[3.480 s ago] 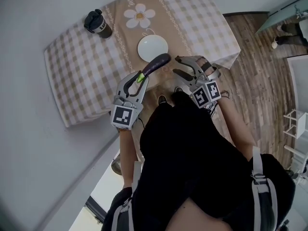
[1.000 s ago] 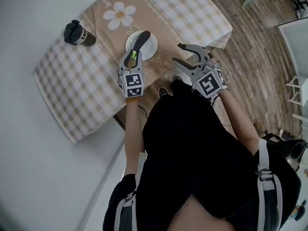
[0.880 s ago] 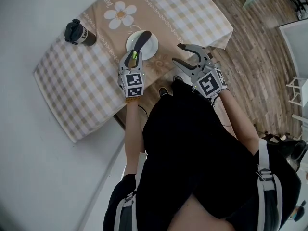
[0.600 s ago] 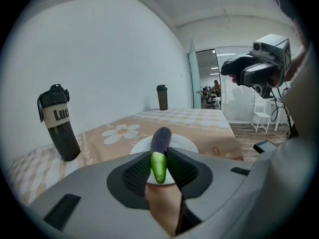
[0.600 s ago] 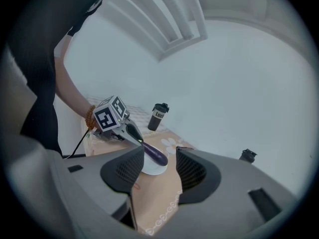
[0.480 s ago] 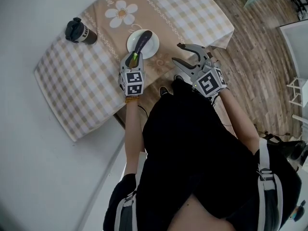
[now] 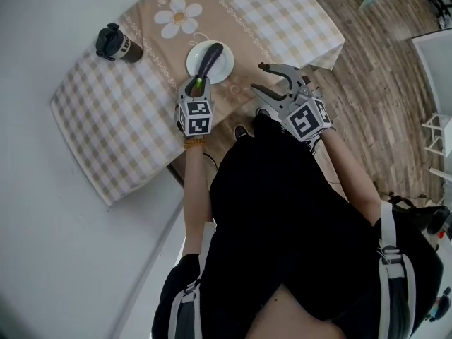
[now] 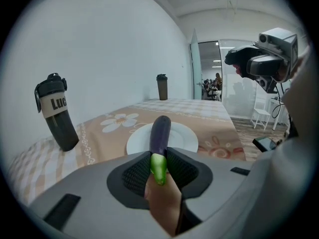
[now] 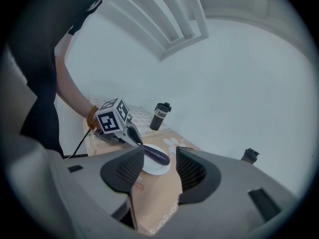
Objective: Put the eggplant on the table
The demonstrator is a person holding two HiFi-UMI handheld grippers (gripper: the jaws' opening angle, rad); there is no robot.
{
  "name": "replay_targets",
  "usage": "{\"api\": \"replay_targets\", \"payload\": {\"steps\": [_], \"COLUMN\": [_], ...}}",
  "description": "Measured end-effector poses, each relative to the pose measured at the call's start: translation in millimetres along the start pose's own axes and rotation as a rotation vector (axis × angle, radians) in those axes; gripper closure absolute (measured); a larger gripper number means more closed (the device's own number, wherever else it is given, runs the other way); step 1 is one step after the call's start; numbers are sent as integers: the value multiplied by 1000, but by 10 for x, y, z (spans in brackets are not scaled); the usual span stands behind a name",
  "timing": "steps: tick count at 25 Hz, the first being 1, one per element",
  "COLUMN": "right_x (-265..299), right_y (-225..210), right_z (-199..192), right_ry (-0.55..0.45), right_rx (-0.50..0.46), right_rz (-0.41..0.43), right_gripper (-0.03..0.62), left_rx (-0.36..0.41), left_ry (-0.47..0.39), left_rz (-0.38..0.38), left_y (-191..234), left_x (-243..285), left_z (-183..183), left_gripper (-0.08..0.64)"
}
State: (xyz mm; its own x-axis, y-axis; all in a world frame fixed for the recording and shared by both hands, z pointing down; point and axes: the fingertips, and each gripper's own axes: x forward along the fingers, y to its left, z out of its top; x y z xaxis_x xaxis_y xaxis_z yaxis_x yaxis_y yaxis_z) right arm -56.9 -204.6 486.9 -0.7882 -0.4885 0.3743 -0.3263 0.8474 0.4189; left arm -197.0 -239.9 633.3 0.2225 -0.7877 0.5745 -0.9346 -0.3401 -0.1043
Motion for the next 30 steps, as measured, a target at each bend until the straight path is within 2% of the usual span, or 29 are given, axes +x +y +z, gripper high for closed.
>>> {"api": "replay_targets", "payload": {"steps": [6, 7, 8, 14, 19, 30], "right_x": [-8, -9, -14, -17, -14, 58], "right_y": [-2, 1, 2, -39, -63, -46], "right_z": [-11, -15, -20, 11, 7, 224], "right_ry": [-2, -1, 0, -19, -24, -72], "right_rx": [-13, -14, -14, 19, 24, 40], "right_rz": [3, 6, 9, 0, 0, 21], "right_gripper": [382, 382, 382, 382, 382, 382], "left_rx": [26, 15, 0, -35, -74, -82], "left_ry": [30, 34, 33, -3, -59, -245], "left_rz": [-11, -22, -33, -29, -8, 46], "left_y": [-20, -40, -66, -103, -45, 101], "left_x": [6, 2, 0, -33, -230, -872], "left_z": [-13, -7, 11, 106, 320, 981], "left_gripper": [440, 404, 339, 330, 330, 330]}}
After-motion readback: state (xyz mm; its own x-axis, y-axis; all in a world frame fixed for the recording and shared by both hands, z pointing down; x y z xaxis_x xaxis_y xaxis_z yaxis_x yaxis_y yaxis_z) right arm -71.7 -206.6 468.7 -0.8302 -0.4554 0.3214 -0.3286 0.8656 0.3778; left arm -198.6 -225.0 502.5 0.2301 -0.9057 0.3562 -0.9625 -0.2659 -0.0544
